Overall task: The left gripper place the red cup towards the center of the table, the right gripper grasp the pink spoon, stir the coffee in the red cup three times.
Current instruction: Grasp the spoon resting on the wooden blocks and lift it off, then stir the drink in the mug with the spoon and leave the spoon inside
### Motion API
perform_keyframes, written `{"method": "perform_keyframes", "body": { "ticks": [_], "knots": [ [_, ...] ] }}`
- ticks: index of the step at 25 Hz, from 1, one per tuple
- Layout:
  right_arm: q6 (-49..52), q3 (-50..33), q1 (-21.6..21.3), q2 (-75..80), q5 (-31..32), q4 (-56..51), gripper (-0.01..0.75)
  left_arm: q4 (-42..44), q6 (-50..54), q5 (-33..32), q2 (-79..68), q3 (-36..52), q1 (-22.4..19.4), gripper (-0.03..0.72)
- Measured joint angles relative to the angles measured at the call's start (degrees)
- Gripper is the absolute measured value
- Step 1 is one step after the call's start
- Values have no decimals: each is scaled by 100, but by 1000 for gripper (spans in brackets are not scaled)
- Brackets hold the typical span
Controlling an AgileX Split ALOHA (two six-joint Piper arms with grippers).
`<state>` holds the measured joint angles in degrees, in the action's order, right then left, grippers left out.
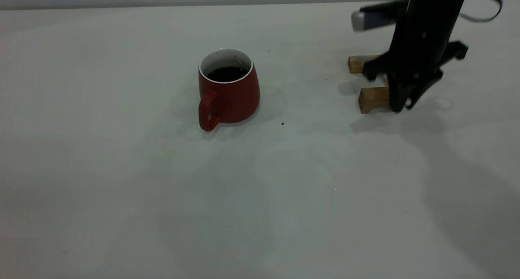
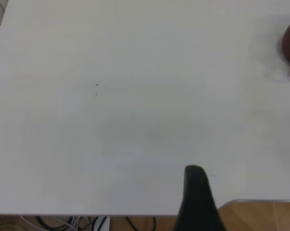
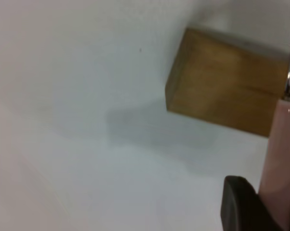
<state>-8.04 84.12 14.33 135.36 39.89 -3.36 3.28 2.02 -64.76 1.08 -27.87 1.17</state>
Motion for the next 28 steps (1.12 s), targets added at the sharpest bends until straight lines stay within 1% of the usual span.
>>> {"method": "perform_keyframes", "body": {
  "ticks": [2, 4, 6, 8, 11, 14, 17, 20, 24, 26, 28],
  "knots": [
    [52, 0, 0, -367, 240, -104, 136, 0, 0, 0, 0, 0, 0, 595],
    [79, 69, 0, -758, 567, -484, 136, 0, 0, 0, 0, 0, 0, 595],
    [157, 170, -5, -1149, 990, -1176, 136, 0, 0, 0, 0, 0, 0, 595],
    [332, 229, 1, -1411, 1330, -2135, 136, 0, 0, 0, 0, 0, 0, 595],
    [860, 233, 20, -1533, 1603, -3656, 136, 0, 0, 0, 0, 0, 0, 595],
    [1441, 233, 94, -1528, 1621, -4996, 136, 0, 0, 0, 0, 0, 0, 595],
    [2417, 233, 248, -1483, 1584, -6200, 136, 0, 0, 0, 0, 0, 0, 595],
    [3673, 233, 520, -1373, 1400, -7263, 136, 0, 0, 0, 0, 0, 0, 595],
    [5228, 233, 992, -1204, 894, -8495, 136, 0, 0, 0, 0, 0, 0, 595],
    [5550, 259, 1201, -1079, 662, -9154, 136, 0, 0, 0, 0, 0, 0, 595],
    [5614, 355, 1287, -843, 601, -9535, 136, 0, 0, 0, 0, 0, 4, 595]
  ]
}}
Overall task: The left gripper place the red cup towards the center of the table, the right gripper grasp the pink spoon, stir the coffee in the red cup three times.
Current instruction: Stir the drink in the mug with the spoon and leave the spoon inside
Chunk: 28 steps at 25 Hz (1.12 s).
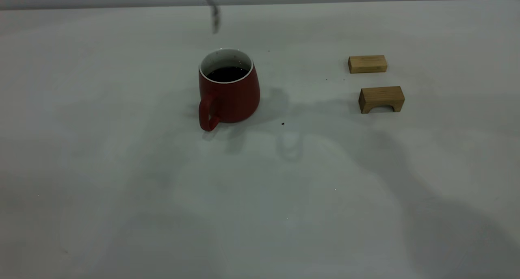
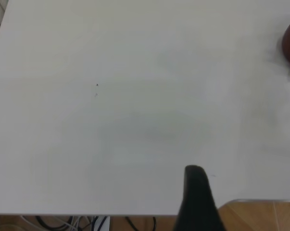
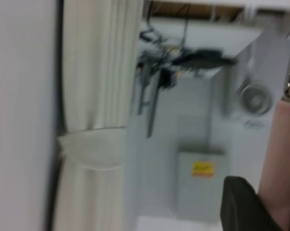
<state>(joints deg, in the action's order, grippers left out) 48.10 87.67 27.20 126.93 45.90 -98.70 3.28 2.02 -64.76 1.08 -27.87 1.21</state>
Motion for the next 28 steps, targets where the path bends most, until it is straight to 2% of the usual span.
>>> {"method": "perform_keyframes", "body": {
  "ticks": [13, 18, 23, 28],
  "knots": [
    [-20, 1247, -174, 1977, -81, -213, 136, 0, 0, 0, 0, 0, 0, 595],
    [-54, 1498, -205, 2247, -53, -197, 136, 0, 0, 0, 0, 0, 0, 595],
    [-637, 1706, -334, 2253, 29, -10, 136, 0, 0, 0, 0, 0, 0, 595],
    [525, 1701, -554, 2253, 249, 641, 136, 0, 0, 0, 0, 0, 0, 595]
  ]
}}
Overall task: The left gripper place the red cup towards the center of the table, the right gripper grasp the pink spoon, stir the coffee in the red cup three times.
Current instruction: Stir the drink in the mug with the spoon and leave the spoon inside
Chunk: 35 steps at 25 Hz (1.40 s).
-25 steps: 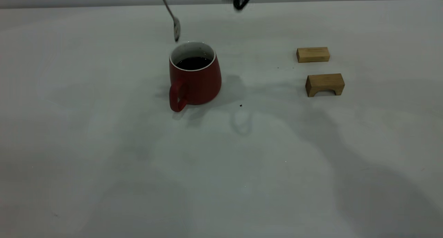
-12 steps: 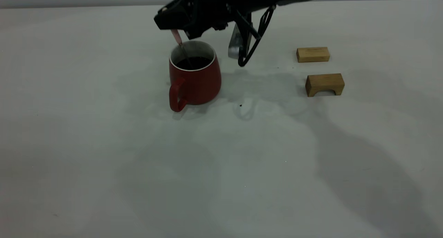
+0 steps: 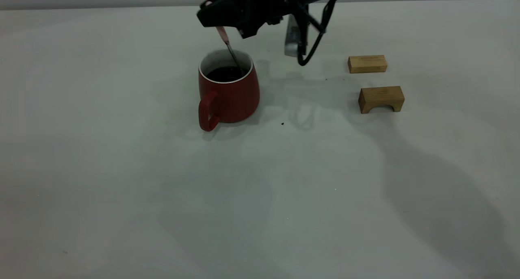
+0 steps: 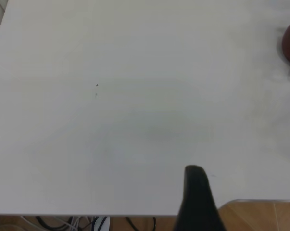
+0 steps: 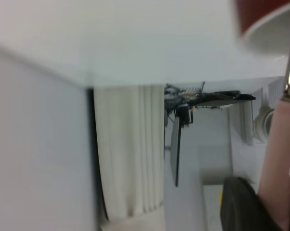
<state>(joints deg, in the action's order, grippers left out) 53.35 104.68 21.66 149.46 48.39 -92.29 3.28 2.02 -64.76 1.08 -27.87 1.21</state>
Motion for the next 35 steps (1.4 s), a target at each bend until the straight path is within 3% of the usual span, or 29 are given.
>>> {"method": "perform_keyframes", "body": {
  "ticks": [6, 14, 21, 24, 31, 35],
  "knots": [
    [914, 0, 145, 0, 127, 160, 136, 0, 0, 0, 0, 0, 0, 595],
    [-1213, 5, 149, 0, 151, -129, 136, 0, 0, 0, 0, 0, 0, 595],
    [310, 5, 17, 3, 251, 500, 136, 0, 0, 0, 0, 0, 0, 595],
    [330, 5, 126, 3, 264, 356, 136, 0, 0, 0, 0, 0, 0, 595],
    [-1752, 5, 230, 50, 191, -320, 136, 0, 0, 0, 0, 0, 0, 595],
    [-1984, 5, 103, 176, 395, -366, 136, 0, 0, 0, 0, 0, 0, 595]
  ]
}}
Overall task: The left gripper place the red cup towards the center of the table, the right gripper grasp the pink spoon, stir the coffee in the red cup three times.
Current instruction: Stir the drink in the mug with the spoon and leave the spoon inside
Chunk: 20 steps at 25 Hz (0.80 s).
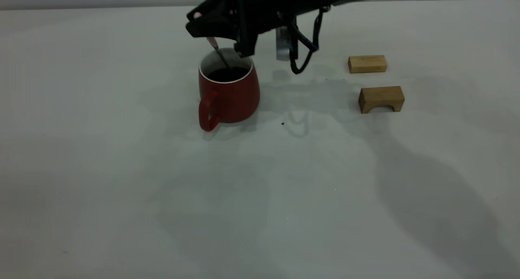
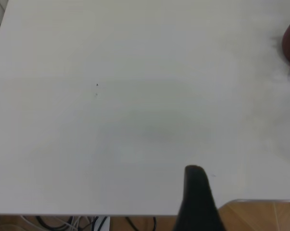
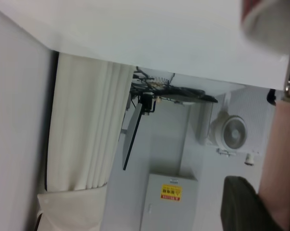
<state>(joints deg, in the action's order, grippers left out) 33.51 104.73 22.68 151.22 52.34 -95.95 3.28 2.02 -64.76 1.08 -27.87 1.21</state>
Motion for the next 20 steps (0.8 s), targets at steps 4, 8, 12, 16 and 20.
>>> {"method": "perform_keyframes", "body": {
  "ticks": [4, 8, 12, 16, 20],
  "knots": [
    [-11, 0, -95, 5, 260, -12, 136, 0, 0, 0, 0, 0, 0, 595],
    [-24, 0, -95, 5, 315, -7, 136, 0, 0, 0, 0, 0, 0, 595],
    [-35, 0, -95, 5, 338, -7, 136, 0, 0, 0, 0, 0, 0, 595],
    [-41, 0, -95, 5, 344, -7, 186, 0, 0, 0, 0, 0, 0, 595],
    [-64, 0, -95, 5, 569, 47, 393, 0, 0, 0, 0, 0, 0, 595]
  ]
}}
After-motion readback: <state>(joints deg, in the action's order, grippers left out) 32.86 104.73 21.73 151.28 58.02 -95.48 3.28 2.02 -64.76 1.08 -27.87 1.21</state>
